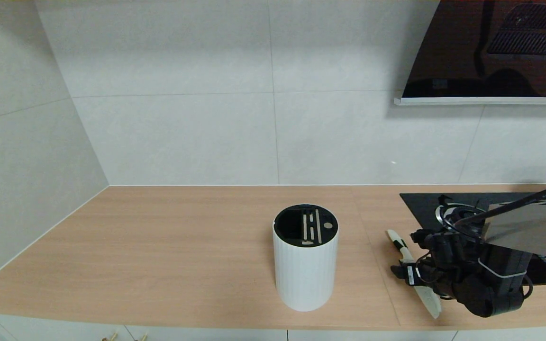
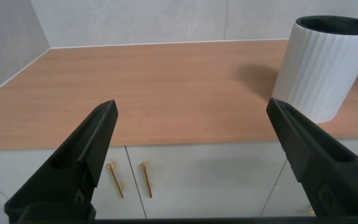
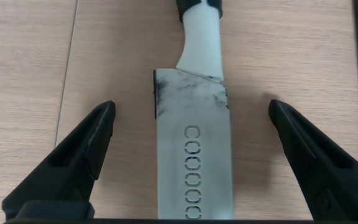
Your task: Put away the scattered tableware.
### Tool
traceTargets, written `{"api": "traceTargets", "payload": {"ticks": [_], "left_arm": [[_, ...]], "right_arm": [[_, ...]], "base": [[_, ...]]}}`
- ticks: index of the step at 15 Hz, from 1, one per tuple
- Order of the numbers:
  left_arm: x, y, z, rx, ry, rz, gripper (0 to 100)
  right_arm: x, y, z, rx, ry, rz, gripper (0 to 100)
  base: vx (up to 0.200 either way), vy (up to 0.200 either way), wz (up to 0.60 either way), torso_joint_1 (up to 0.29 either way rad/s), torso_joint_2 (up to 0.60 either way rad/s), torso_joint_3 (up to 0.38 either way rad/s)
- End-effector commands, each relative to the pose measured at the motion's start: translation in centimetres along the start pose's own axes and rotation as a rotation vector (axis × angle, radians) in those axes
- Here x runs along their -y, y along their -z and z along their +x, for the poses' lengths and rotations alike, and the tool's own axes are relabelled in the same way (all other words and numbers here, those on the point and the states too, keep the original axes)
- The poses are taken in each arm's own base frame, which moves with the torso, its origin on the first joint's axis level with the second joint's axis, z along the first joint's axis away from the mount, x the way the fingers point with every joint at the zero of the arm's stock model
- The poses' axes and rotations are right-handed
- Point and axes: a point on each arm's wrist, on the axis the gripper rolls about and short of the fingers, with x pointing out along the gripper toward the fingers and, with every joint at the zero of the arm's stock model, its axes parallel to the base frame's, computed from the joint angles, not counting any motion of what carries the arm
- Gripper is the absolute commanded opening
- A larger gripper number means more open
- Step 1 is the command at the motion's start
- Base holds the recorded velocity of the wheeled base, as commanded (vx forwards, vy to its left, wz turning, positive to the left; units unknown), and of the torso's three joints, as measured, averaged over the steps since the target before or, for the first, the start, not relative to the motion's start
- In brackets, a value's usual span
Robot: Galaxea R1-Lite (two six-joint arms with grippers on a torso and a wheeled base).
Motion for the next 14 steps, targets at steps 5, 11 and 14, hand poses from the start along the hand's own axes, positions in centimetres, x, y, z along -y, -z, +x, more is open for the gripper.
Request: {"api": "traceTargets", "payload": {"ticks": [5, 11, 14], "left_arm": [[0.0, 0.0, 0.0, 0.000, -0.001, 0.000, 100], [0.0, 0.0, 0.0, 0.000, 0.001, 0.000, 100], [0.0, 0.0, 0.0, 0.000, -0.001, 0.000, 100]], "right_arm": [[-0.1, -0.1, 0.1, 0.003, 0.001, 0.001, 0], [0.0, -1.0, -1.2, 0.032, 0.016, 0.009, 0], [-0.4, -3.1, -5.5, 0.100, -0.010, -0.001, 0]], "base": [[0.000, 0.000, 0.00, 0.000, 0.00, 0.000], [0.000, 0.000, 0.00, 0.000, 0.00, 0.000], [0.000, 0.000, 0.00, 0.000, 0.00, 0.000]]}}
